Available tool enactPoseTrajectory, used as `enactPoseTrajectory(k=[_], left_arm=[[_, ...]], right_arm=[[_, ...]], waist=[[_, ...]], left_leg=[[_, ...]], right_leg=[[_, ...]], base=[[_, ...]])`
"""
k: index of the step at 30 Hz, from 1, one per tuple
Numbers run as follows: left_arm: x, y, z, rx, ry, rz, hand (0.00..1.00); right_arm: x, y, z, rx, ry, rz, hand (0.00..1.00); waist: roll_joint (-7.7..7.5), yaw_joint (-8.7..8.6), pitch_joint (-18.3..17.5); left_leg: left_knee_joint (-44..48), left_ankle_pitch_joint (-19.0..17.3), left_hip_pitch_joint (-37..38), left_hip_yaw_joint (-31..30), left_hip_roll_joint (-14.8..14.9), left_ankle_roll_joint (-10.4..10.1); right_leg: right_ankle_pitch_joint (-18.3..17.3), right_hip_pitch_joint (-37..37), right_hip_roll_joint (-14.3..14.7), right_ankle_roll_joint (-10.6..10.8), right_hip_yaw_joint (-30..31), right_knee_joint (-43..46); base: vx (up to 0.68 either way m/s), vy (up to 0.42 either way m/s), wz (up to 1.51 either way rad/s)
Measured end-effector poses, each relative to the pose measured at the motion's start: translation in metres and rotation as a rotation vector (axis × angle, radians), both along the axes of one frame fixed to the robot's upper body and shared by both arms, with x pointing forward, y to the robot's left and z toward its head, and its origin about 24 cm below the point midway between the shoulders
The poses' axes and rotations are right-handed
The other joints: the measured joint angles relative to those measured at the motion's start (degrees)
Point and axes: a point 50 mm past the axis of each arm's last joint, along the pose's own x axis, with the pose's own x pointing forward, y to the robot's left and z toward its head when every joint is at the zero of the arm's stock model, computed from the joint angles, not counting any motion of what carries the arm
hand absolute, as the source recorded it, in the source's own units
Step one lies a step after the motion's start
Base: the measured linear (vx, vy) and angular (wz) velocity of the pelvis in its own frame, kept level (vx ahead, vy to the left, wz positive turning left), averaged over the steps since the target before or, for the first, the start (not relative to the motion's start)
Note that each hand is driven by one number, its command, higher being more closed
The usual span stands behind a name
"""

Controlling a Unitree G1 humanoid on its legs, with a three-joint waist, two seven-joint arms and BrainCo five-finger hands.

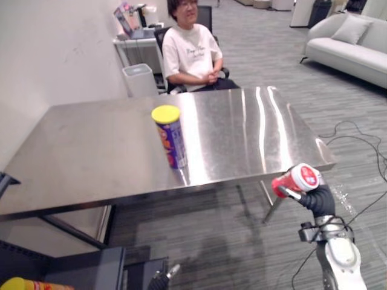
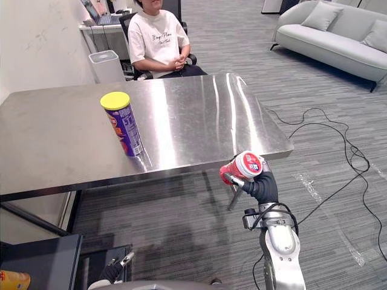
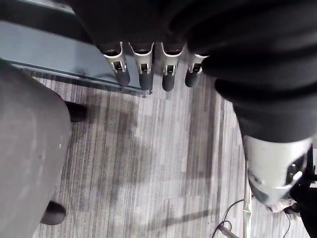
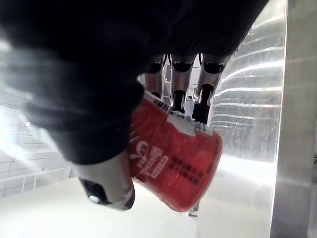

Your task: Put the gum and the chips on the shelf.

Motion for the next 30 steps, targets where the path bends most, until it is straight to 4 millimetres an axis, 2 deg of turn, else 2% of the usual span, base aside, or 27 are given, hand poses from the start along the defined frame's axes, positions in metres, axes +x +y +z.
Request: enactPoseTrajectory(k=[4, 6, 8, 9, 10, 11, 12, 13, 14, 15, 16, 17, 18, 19, 20, 21, 22, 24, 25, 26, 27, 28, 30], left_arm=[[0.007, 0.004, 0.003, 0.002, -0.039, 0.045, 0.0], [0.014, 0.006, 0.007, -0.005, -0.08, 0.091, 0.0], [0.017, 0.008, 0.009, 0.0, -0.103, 0.106, 0.0], [0.02, 0.01, 0.011, 0.007, -0.118, 0.102, 0.0], [0.023, 0.011, 0.013, 0.014, -0.133, 0.101, 0.0], [0.022, 0.012, 0.013, 0.018, -0.134, 0.106, 0.0], [0.023, 0.014, 0.013, 0.026, -0.138, 0.119, 0.0], [0.024, 0.014, 0.014, 0.03, -0.139, 0.108, 0.0], [0.024, 0.015, 0.014, 0.034, -0.138, 0.1, 0.0], [0.024, 0.011, 0.013, 0.034, -0.129, 0.068, 0.0], [0.023, 0.008, 0.012, 0.028, -0.126, 0.054, 0.0], [0.024, -0.002, 0.012, 0.004, -0.13, 0.035, 0.0], [0.025, -0.005, 0.012, -0.007, -0.136, 0.031, 0.0], [0.03, -0.011, 0.014, -0.024, -0.159, 0.022, 0.0], [0.036, -0.014, 0.018, -0.039, -0.196, 0.025, 0.0], [0.038, -0.014, 0.02, -0.057, -0.216, 0.043, 0.0], [0.036, -0.009, 0.02, -0.065, -0.219, 0.071, 0.0], [0.029, -0.007, 0.018, -0.079, -0.204, 0.082, 0.0], [0.029, -0.01, 0.018, -0.089, -0.202, 0.067, 0.0], [0.029, -0.017, 0.017, -0.115, -0.199, 0.03, 0.0], [0.028, -0.019, 0.016, -0.125, -0.198, 0.027, 0.0], [0.028, -0.021, 0.016, -0.134, -0.198, 0.028, 0.0], [0.032, -0.021, 0.017, -0.134, -0.208, 0.023, 0.0]], right_arm=[[0.0, 0.0, 0.003, -0.002, -0.015, -0.001, 1.0], [0.001, 0.001, 0.008, -0.005, -0.036, 0.005, 1.0], [0.003, 0.002, 0.01, -0.006, -0.05, 0.009, 1.0], [0.005, 0.003, 0.013, -0.007, -0.064, 0.015, 1.0], [0.008, 0.003, 0.017, -0.014, -0.083, 0.021, 1.0], [0.009, 0.003, 0.019, -0.02, -0.089, 0.025, 1.0], [0.012, 0.003, 0.023, -0.029, -0.106, 0.031, 1.0], [0.014, 0.004, 0.025, -0.028, -0.116, 0.033, 1.0], [0.014, 0.004, 0.025, -0.029, -0.117, 0.033, 1.0], [0.013, 0.003, 0.025, -0.034, -0.116, 0.032, 1.0], [0.011, 0.002, 0.024, -0.037, -0.112, 0.03, 1.0], [0.006, -0.005, 0.021, -0.052, -0.091, 0.006, 1.0], [0.004, -0.008, 0.02, -0.062, -0.083, -0.003, 1.0], [0.001, -0.013, 0.02, -0.074, -0.077, -0.024, 1.0], [0.001, -0.017, 0.014, -0.072, -0.046, -0.037, 1.0], [0.001, -0.016, 0.012, -0.07, -0.036, -0.028, 1.0], [0.003, -0.012, 0.012, -0.052, -0.045, -0.015, 1.0], [0.009, -0.012, 0.009, -0.024, -0.043, -0.024, 1.0], [0.009, -0.013, 0.005, -0.015, -0.028, -0.032, 1.0], [0.005, -0.016, -0.001, -0.008, -0.002, -0.05, 1.0], [0.004, -0.016, -0.002, -0.009, 0.002, -0.048, 1.0], [0.002, -0.015, -0.003, -0.008, 0.007, -0.045, 1.0], [0.003, -0.011, -0.005, 0.006, 0.014, -0.033, 1.0]], waist=[[-0.25, 0.67, 2.56], [-0.32, 1.31, 4.95], [-0.14, 1.47, 6.03], [-0.38, 1.64, 6.02], [-0.71, 1.58, 6.12], [-0.66, 1.58, 6.06], [0.09, 1.89, 6.61], [0.13, 2.29, 6.73], [-0.09, 2.39, 6.85], [0.0, 1.56, 6.73], [0.39, 1.05, 6.49], [1.53, -0.27, 5.77], [2.25, -0.49, 5.33], [4.08, -0.74, 4.6], [3.09, -0.91, 4.73], [2.7, -0.87, 4.45], [2.41, -0.64, 4.05], [3.88, -0.5, 4.34], [3.91, -0.59, 4.37], [3.37, -0.73, 4.15], [3.51, -0.76, 3.76], [3.64, -0.79, 3.33], [4.13, -1.08, 3.07]], left_leg=[[2.03, 0.03, -2.23, -2.32, 0.32, -0.06], [4.07, 0.03, -3.8, -2.9, 0.46, -0.08], [7.89, 0.16, -6.79, 2.16, 1.08, 1.57], [11.77, 1.82, -10.45, 5.54, 1.05, 3.97], [13.59, 3.64, -13.57, 8.49, 1.45, 6.15], [11.52, 5.05, -13.35, 9.46, 1.4, 5.94], [16.89, 0.07, -13.63, 15.3, 4.23, 5.91], [27.64, -4.54, -13.61, 21.31, 7.86, 7.53], [31.5, -5.48, -12.67, 23.58, 9.3, 7.95], [36.75, -5.85, -10.2, 26.63, 11.56, 7.7], [38.47, -5.83, -9.37, 27.44, 12.51, 7.71], [40.87, -3.72, -7.76, 30.34, 15.24, 8.52], [40.5, -0.12, -7.39, 31.82, 16.33, 9.77], [38.39, 5.52, -7.47, 34.76, 17.58, 10.96], [36.23, 5.36, -8.09, 40.39, 16.02, 11.52], [32.38, 5.42, -7.69, 42.44, 14.88, 11.63], [25.16, 5.22, -6.61, 43.52, 12.16, 11.33], [25.58, 2.77, -6.16, 50.26, 14.94, 7.58], [25.07, 2.85, -6.09, 50.97, 14.91, 7.48], [21.67, 3.29, -5.88, 51.42, 13.06, 6.32], [19.49, 3.27, -5.99, 51.22, 11.95, 5.51], [15.76, 3.1, -6.26, 50.36, 10.26, 4.5], [6.55, 3.13, -7.94, 47.62, 5.9, 4.14]], right_leg=[[-0.46, 0.15, 0.21, -0.69, -2.69, 0.68], [-1.7, 0.07, -0.07, -1.04, -4.68, 2.65], [-3.58, -1.3, -0.61, -2.45, -6.4, 6.03], [-5.37, -3.81, -0.7, -4.21, -5.33, 7.7], [-5.71, -5.43, 0.03, -5.09, -3.68, 7.68], [-5.57, -5.89, 0.1, -5.02, -3.71, 7.54], [-4.87, -6.68, -0.77, -4.94, -5.93, 8.1], [-5.01, -7.25, -1.13, -5.15, -6.83, 9.64], [-5.06, -7.15, -1.57, -5.23, -7.16, 9.95], [-5.02, -6.83, -3.03, -5.17, -8.65, 10.2], [-5.04, -7.03, -3.75, -5.15, -9.89, 10.49], [-5.6, -8.86, -6.05, -5.68, -12.94, 12.39], [-5.89, -10.1, -6.94, -5.45, -14.34, 13.91], [-6.5, -12.12, -8.41, -4.18, -16.36, 17.21], [-6.95, -14.0, -12.03, -4.13, -19.92, 20.28], [-7.28, -14.13, -12.65, -3.82, -22.57, 20.25], [-6.73, -12.39, -11.64, -4.36, -26.18, 15.74], [-6.11, -9.75, -11.54, -4.71, -33.75, 17.15], [-6.22, -8.68, -12.06, -4.86, -35.67, 17.98], [-6.22, -6.44, -13.36, -4.87, -40.04, 18.53], [-6.22, -5.86, -13.68, -4.86, -41.53, 18.49], [-6.22, -5.66, -13.91, -4.86, -43.4, 18.41], [-5.74, -6.67, -14.55, -4.09, -47.04, 18.65]], base=[[-0.01, -0.025, 0.37], [-0.07, -0.017, 0.55], [-0.11, -0.002, 0.69], [-0.13, -0.037, 0.79], [-0.14, -0.062, 0.81], [-0.15, -0.039, 0.66], [-0.15, -0.001, 0.42], [-0.13, 0.011, 0.33], [-0.08, -0.011, 0.44], [-0.03, 0.027, 0.55], [-0.05, 0.097, 1.09], [-0.07, 0.136, 1.05], [-0.06, 0.176, 1.29], [-0.09, 0.184, 1.42], [-0.08, 0.146, 1.6], [-0.09, 0.019, 1.73], [-0.05, -0.049, 1.38], [-0.05, 0.007, 1.38], [-0.06, 0.104, 1.62], [-0.05, 0.119, 1.34], [-0.07, 0.178, 1.41], [-0.1, 0.208, 1.03], [-0.13, 0.241, 1.08]])
